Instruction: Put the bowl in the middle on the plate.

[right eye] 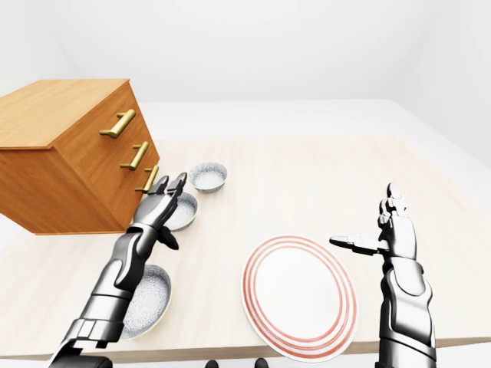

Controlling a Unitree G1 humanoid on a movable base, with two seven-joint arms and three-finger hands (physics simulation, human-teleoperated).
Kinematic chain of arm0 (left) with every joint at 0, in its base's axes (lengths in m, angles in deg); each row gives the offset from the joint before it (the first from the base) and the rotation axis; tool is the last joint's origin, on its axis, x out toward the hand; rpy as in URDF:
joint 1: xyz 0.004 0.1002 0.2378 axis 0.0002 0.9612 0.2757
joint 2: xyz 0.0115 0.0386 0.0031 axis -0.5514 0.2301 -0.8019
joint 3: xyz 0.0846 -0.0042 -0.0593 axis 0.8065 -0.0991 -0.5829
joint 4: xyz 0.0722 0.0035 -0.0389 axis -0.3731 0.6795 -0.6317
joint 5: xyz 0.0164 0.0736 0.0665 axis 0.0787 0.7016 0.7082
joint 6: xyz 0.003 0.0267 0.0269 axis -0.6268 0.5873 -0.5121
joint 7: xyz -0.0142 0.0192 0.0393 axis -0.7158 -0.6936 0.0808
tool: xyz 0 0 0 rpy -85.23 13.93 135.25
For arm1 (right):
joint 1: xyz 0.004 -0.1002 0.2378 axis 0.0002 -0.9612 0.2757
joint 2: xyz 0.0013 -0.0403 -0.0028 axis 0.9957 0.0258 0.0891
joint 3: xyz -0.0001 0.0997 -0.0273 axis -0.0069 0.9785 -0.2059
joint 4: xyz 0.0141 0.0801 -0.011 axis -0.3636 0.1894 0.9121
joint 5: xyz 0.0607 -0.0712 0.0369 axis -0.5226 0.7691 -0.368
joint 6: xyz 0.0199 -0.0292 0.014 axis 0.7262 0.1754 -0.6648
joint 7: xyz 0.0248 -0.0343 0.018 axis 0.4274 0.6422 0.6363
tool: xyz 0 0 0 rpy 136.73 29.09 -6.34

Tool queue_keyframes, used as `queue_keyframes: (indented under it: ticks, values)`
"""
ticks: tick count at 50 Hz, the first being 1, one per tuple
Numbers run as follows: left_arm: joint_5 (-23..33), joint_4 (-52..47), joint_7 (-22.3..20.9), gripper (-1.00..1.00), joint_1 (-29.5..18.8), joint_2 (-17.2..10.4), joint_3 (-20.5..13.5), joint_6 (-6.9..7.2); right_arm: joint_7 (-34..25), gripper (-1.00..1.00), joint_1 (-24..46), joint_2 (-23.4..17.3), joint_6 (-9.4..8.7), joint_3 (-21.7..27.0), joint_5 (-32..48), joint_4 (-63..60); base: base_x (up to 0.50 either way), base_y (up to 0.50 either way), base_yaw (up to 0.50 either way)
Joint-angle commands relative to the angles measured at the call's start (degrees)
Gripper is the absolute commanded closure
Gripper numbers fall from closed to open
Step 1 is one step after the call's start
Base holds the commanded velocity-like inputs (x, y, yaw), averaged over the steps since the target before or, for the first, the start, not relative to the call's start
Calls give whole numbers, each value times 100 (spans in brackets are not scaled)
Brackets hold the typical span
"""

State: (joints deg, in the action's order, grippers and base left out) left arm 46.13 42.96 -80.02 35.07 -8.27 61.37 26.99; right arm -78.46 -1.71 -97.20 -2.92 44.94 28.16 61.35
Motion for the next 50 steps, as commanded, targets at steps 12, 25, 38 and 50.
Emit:
queue_keyframes:
  ticks: [12,25,38,50]
  values:
    - [0,204,125,-100,-149,88,92,15,-28,-100,-17,18,0,4,37,-43,0,0,0]
    - [41,246,153,-100,-152,167,161,28,-33,-100,-26,23,0,7,42,-108,0,0,0]
    - [60,454,237,-100,-228,210,213,2,-21,-100,11,6,0,-24,40,65,0,0,0]
    - [31,555,390,-100,-153,276,257,-28,-43,-100,-15,21,0,-14,45,13,0,0,0]
